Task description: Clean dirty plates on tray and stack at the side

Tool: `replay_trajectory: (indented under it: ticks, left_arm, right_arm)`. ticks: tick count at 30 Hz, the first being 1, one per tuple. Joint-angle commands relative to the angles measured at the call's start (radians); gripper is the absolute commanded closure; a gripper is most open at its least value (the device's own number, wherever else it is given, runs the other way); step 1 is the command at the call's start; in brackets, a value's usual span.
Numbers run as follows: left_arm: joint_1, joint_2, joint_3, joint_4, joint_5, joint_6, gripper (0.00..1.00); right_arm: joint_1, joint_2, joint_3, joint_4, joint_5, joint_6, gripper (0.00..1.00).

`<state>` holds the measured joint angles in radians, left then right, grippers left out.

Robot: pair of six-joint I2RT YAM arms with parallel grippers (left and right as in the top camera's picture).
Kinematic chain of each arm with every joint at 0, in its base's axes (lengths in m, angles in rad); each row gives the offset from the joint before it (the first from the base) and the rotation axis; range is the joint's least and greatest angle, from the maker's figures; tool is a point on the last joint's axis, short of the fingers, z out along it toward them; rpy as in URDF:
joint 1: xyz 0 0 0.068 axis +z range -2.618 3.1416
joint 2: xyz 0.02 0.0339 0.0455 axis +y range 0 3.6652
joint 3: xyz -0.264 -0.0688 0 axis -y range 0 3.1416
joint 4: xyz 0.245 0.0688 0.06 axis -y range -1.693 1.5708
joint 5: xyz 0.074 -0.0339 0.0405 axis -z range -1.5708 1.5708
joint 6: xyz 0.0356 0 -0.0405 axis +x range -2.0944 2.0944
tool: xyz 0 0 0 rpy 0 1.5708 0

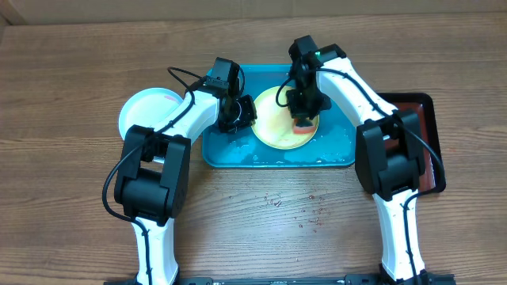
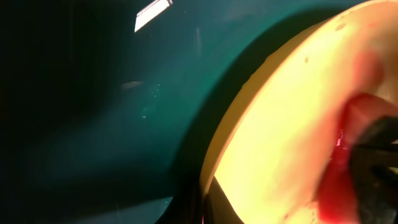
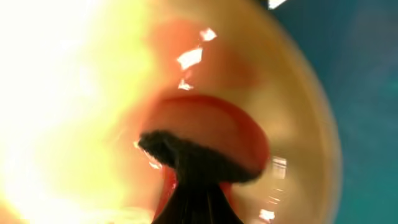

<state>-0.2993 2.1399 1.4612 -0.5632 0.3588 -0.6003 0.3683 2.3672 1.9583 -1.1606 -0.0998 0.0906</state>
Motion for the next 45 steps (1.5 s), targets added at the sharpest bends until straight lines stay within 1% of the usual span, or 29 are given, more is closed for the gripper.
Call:
replay_trajectory:
  ticks: [1,4,8,13,15,19,22,28,32,36,40,45]
  left_arm:
    - [0.014,0.042,-0.006,-0.008,0.023,-0.009,0.96]
    - [0.019,0.042,-0.006,-0.008,0.035,-0.005,0.96]
    - [0.018,0.042,-0.006,-0.007,0.035,-0.005,0.96]
    - [0.018,0.042,-0.006,-0.008,0.042,-0.005,0.96]
    - [0.018,0.042,-0.006,-0.008,0.042,-0.002,0.96]
    - [0.018,0.042,-0.006,-0.011,0.042,-0.002,0.96]
    - [0.018,0.042,-0.006,-0.013,0.042,0.002,0.96]
    - [0.019,0.042,-0.006,-0.019,0.042,0.002,0.96]
    - [0.019,0.042,-0.006,-0.02,0.042,0.002,0.96]
    - [0.019,0.042,-0.006,-0.02,0.038,0.001,0.96]
    - [0.019,0.042,-0.006,-0.019,0.034,0.001,0.96]
    - [0.019,0.042,-0.006,-0.019,0.032,0.001,0.96]
  right_arm:
    - [0.055,0.032,-0.083,0.037,-0.198,-0.008,0.96]
    - [0.06,0.032,-0.1,0.065,-0.306,0.004,0.96]
    - [0.069,0.032,-0.1,0.145,-0.423,0.027,0.96]
    - [0.093,0.032,-0.1,0.264,-0.417,0.132,0.96]
    - [0.094,0.032,-0.1,0.3,-0.375,0.177,0.96]
    - [0.09,0.032,-0.1,0.402,-0.192,0.22,0.96]
    - [0.076,0.032,-0.1,0.467,-0.074,0.222,0.96]
    - [0.023,0.032,-0.1,0.572,0.062,0.222,0.96]
    - [0.0,0.032,-0.1,0.526,0.156,0.222,0.96]
    - [-0.031,0.031,-0.097,0.445,0.197,0.221,0.96]
    - [-0.066,0.03,-0.079,0.312,0.196,0.221,0.96]
    - [-0.086,0.03,-0.011,0.101,0.196,0.221,0.96]
